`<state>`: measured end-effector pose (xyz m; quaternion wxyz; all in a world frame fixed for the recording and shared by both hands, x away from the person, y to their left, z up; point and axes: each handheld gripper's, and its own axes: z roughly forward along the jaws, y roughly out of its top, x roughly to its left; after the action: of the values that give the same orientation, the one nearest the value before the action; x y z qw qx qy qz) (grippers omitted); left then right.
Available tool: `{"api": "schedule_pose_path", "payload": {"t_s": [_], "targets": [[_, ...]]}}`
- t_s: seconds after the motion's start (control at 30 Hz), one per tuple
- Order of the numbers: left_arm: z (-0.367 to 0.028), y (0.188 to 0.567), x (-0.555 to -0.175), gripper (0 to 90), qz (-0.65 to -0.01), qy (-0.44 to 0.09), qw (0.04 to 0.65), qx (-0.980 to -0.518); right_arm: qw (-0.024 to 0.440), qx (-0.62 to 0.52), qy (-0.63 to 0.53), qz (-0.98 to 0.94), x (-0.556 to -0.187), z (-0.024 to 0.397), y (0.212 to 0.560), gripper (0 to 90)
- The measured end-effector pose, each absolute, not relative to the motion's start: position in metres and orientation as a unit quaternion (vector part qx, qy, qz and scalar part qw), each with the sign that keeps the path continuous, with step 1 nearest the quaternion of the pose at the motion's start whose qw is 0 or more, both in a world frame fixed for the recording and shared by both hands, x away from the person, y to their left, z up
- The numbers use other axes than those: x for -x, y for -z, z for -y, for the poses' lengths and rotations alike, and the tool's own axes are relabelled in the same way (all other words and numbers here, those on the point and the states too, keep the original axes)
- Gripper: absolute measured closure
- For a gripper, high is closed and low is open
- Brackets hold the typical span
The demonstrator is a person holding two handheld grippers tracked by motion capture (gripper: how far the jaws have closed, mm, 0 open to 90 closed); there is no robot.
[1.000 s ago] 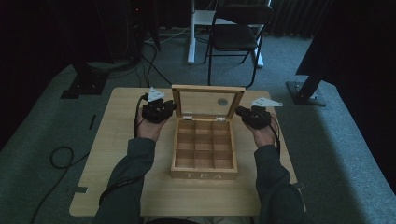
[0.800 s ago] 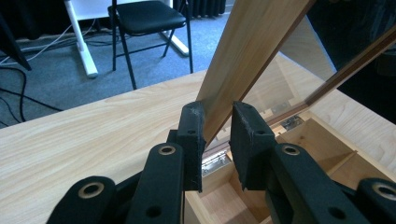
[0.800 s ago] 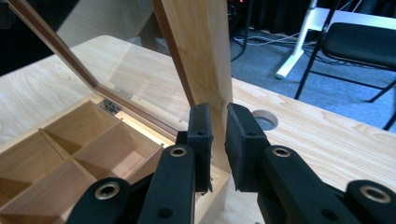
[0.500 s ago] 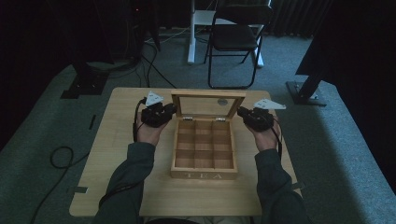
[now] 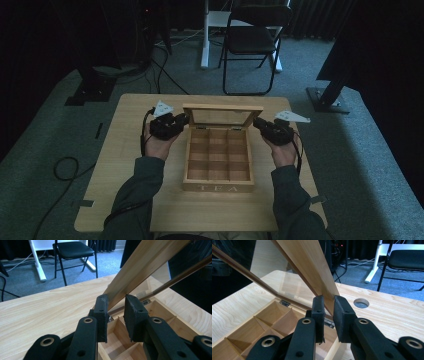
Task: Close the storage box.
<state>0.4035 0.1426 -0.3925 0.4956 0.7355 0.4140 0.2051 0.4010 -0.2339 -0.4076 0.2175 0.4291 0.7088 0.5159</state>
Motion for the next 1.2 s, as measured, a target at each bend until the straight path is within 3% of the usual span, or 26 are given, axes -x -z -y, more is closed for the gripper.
{"api": "schedule_pose_path", "payload": {"t_s": [1.2], "targets": [[-0.146, 0.400, -0.381, 73.0, -0.403, -0.198, 0.502, -0.739, 0.221, -0.427, -0.503, -0.719, -0.381, 0.232, 0.414, 76.8]]}}
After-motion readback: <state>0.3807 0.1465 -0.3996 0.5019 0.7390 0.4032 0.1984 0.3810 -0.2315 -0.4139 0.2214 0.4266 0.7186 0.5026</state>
